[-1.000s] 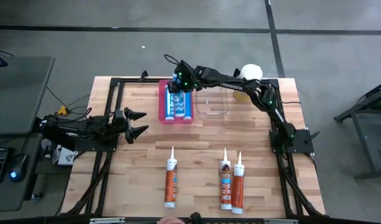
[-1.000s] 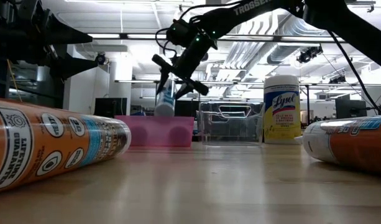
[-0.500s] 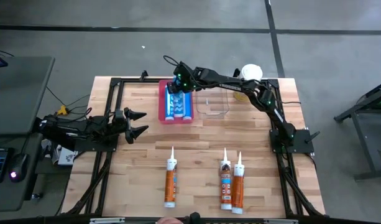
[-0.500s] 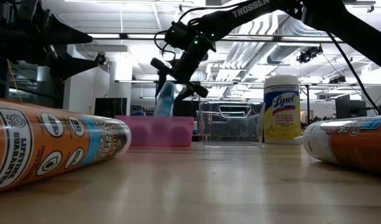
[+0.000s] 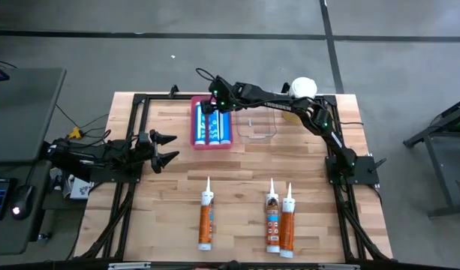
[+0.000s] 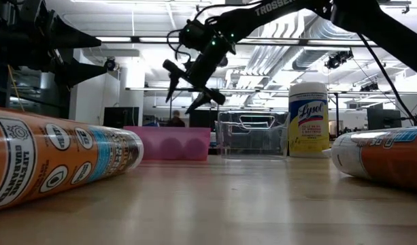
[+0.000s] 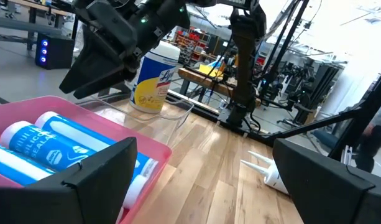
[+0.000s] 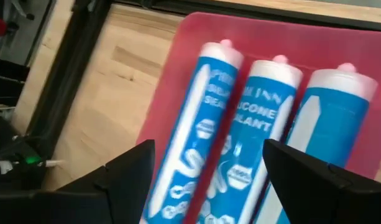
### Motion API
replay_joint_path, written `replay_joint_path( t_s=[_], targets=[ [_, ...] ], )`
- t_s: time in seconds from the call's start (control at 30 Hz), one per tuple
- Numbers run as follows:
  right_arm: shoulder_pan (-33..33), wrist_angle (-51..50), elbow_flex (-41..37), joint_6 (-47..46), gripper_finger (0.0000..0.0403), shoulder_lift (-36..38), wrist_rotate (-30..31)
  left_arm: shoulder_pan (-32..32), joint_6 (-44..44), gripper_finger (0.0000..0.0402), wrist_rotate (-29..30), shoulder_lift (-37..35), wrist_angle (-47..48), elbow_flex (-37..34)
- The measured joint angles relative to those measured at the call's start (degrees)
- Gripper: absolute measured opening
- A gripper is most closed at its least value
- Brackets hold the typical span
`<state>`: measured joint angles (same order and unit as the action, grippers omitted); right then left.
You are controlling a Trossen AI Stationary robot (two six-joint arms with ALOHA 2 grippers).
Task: Pick & place silicon tubes, Sealant and Lysol wipes
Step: Put the right orange sealant into the transparent bin
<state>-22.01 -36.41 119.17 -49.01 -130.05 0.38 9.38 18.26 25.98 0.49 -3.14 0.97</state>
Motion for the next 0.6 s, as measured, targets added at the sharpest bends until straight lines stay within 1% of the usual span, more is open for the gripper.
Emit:
replay_joint_path(
  t_s=[0.17,0.27,0.4,0.5,0.6],
  targets=[
    [2.23,-2.17,0.0,0.53,0.0295,2.43,-0.74,0.01,0.02,0.037,0.0,0.0,0.0,0.0],
    [4.23,-6.59,0.01,1.55,0.0295,4.75,0.16,-0.01,0.01,0.037,0.0,0.0,0.0,0.01],
    [7.63,-16.94,0.02,2.53,0.0295,8.76,1.91,0.0,0.01,0.037,-0.01,0.0,0.0,0.0],
    [10.51,-27.0,0.07,1.31,0.0295,11.58,5.32,-0.01,0.02,0.037,0.0,0.0,0.0,0.0],
    [13.74,-36.73,0.07,-2.33,0.0295,14.67,9.3,0.01,0.0,0.037,-0.02,0.0,0.0,0.0]
  ],
)
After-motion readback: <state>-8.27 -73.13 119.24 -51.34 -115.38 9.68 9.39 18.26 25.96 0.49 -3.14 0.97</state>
